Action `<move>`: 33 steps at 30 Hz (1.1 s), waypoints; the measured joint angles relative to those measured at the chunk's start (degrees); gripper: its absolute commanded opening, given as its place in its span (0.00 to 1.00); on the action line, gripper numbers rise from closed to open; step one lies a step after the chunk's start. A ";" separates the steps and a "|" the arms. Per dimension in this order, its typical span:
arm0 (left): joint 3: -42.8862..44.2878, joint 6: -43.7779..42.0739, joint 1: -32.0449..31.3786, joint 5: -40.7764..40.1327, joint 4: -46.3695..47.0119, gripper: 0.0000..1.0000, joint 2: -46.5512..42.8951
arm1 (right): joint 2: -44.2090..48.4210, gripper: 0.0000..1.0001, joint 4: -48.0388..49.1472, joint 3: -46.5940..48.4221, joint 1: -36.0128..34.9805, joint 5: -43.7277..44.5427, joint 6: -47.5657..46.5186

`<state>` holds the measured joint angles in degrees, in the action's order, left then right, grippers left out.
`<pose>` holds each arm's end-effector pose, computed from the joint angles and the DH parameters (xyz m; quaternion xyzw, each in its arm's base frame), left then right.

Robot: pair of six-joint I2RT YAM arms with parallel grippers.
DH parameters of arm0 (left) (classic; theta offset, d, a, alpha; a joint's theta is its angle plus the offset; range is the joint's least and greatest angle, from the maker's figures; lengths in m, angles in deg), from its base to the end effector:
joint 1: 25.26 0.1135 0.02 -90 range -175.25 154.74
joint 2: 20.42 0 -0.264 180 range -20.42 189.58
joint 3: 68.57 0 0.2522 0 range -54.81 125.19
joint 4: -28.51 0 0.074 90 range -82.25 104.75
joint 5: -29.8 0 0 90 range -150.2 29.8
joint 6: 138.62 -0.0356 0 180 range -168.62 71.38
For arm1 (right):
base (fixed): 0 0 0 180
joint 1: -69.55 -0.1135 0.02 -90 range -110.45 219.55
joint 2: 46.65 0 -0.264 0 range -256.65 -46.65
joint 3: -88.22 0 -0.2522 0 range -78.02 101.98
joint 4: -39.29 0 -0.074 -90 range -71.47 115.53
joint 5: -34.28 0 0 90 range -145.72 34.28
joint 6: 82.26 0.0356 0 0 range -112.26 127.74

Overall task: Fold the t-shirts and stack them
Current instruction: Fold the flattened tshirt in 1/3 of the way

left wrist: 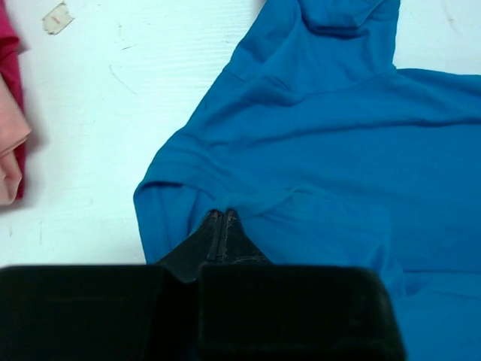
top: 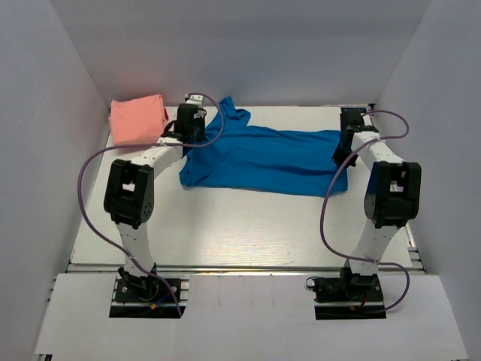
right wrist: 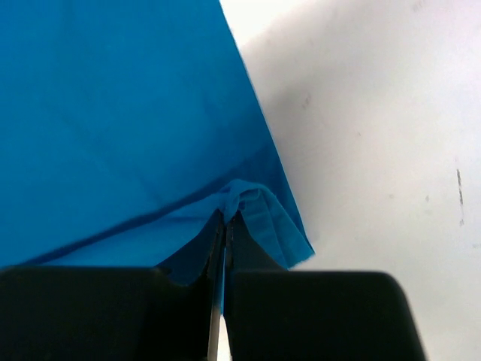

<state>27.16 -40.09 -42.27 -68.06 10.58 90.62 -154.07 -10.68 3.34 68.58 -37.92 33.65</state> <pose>0.4312 -0.1268 0.2334 0.0324 0.8778 -0.0460 0.4758 0.3958 -0.0042 0.2162 0.2433 0.9285 -0.0911 0.2652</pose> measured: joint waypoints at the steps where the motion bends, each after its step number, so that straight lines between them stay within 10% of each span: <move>1: 0.83 -0.50 0.02 0.33 0.17 0.00 1.20 | -0.94 0.00 -0.02 0.87 0.00 0.02 -0.24; 17: 7.58 -17.42 1.22 20.59 12.13 0.00 14.51 | -8.59 0.02 0.13 6.95 1.92 -0.17 -1.49; 24: 15.30 -19.23 2.05 21.90 13.20 0.00 19.78 | -9.01 0.53 0.15 7.78 2.03 -0.13 -2.03; 26: 15.67 -17.84 2.69 20.26 13.18 0.33 20.31 | -9.51 0.70 0.20 8.76 2.10 -0.04 -1.55; 28: 15.72 -16.90 3.43 18.82 12.96 0.99 20.46 | -10.10 0.82 -0.04 10.40 2.14 0.04 -1.33; 33: 17.73 -13.14 5.01 14.40 9.94 1.00 20.55 | -10.32 0.90 0.00 13.94 2.27 -0.15 -1.36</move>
<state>44.89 -53.22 -37.27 -53.65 20.53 111.17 -164.38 -10.68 17.29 70.85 -38.07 32.30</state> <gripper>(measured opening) 0.990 0.901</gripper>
